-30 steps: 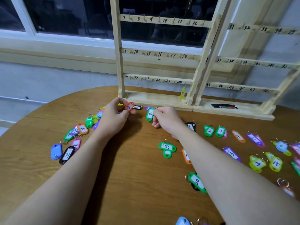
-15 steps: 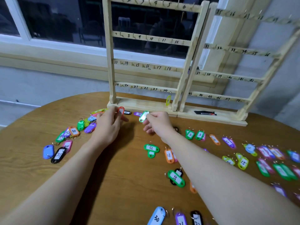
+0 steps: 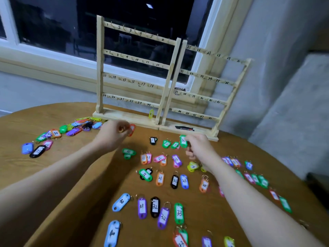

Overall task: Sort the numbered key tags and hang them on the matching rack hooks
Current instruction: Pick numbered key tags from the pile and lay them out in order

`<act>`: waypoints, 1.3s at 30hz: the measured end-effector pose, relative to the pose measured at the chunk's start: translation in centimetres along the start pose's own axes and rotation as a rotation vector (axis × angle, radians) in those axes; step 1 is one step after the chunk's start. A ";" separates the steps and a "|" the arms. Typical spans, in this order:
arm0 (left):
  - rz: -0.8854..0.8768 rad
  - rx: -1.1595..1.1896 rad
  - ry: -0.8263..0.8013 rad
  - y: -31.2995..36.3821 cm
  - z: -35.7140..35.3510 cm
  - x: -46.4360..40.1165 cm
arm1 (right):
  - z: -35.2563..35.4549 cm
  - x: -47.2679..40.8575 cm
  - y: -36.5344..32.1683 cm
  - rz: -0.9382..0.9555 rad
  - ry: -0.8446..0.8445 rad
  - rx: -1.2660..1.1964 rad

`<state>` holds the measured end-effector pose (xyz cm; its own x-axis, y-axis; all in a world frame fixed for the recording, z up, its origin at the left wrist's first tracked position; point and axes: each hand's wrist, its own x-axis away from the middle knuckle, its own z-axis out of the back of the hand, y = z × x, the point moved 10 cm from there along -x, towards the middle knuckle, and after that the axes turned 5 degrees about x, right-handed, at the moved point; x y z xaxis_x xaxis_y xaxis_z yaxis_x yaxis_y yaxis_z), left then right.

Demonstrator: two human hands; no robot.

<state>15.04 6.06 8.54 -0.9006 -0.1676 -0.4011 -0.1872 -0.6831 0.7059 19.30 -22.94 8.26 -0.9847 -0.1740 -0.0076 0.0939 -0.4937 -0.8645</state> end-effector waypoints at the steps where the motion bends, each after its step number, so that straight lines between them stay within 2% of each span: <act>1: -0.016 0.011 0.011 0.9 -0.4 0.0 | 1.1 0.5 0.9 -0.039 0.024 -0.048; 10: -0.089 0.019 -0.126 7.9 -7.4 0.0 | 8.9 4.4 7.6 -0.142 0.160 -0.106; 16: -0.132 -0.011 -0.201 11.8 -12.9 -0.2 | 13.0 7.3 9.2 -0.162 0.236 -0.046; 22: -0.124 -0.050 -0.296 13.7 -18.3 -1.3 | 15.7 9.1 10.6 -0.182 0.266 -0.091; 29: -0.042 -0.050 -0.306 13.7 -20.6 -4.6 | 15.4 8.5 11.3 -0.129 0.264 0.062; 39: -0.140 -0.164 -0.411 11.2 -23.4 -6.0 | 10.5 6.9 9.6 0.046 0.141 0.102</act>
<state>27.49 -17.24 5.21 -0.9580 0.2074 -0.1983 -0.2837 -0.7883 0.5461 14.95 -37.82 5.18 -0.9892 -0.0809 -0.1224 0.1466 -0.5733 -0.8061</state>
